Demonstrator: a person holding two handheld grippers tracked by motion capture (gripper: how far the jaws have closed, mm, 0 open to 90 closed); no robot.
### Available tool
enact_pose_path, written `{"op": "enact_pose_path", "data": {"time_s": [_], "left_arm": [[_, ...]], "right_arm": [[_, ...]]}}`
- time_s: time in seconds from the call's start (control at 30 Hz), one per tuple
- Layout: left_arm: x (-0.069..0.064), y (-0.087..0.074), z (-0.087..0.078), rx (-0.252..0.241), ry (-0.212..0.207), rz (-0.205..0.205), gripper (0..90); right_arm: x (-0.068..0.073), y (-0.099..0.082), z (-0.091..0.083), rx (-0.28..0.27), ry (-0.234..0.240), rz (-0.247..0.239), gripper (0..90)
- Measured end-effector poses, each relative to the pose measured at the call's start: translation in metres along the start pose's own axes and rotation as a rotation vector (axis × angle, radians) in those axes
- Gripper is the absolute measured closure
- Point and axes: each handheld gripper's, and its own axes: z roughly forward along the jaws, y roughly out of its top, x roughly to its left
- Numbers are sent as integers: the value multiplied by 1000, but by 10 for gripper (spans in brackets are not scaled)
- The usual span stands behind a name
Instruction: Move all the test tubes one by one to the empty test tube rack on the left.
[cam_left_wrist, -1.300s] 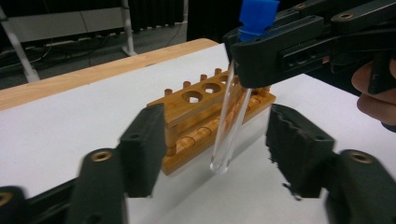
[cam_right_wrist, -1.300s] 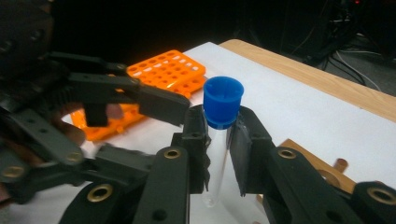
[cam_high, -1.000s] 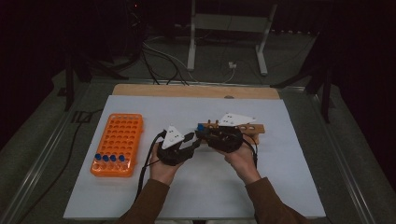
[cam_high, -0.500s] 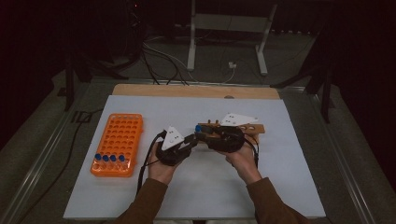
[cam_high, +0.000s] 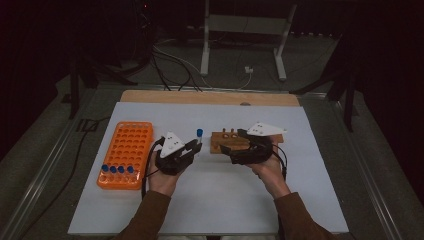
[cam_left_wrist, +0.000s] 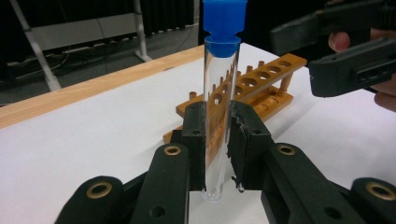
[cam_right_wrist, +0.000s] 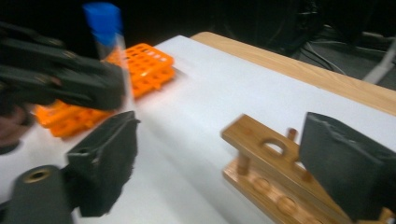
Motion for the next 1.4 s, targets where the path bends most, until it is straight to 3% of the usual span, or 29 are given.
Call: {"op": "enact_pose_path", "data": {"time_s": [0.33, 0.63, 0.97, 1.27, 1.4], "left_arm": [[13, 1, -20, -1, 43, -20, 781], [31, 0, -43, -11, 97, -42, 781], [52, -2, -70, -26, 146, -73, 781], [67, -4, -91, -34, 174, -74, 782], [76, -5, -99, -3, 175, -70, 781]], "right_arm": [[-17, -15, -14, -13, -58, 32, 49], [-23, -25, -27, -22, -98, 34, 43], [-32, -35, -39, -35, -114, 56, 23], [-37, -41, -46, -42, -137, 66, 21], [-41, -43, -50, -44, -145, 73, 21]]}}
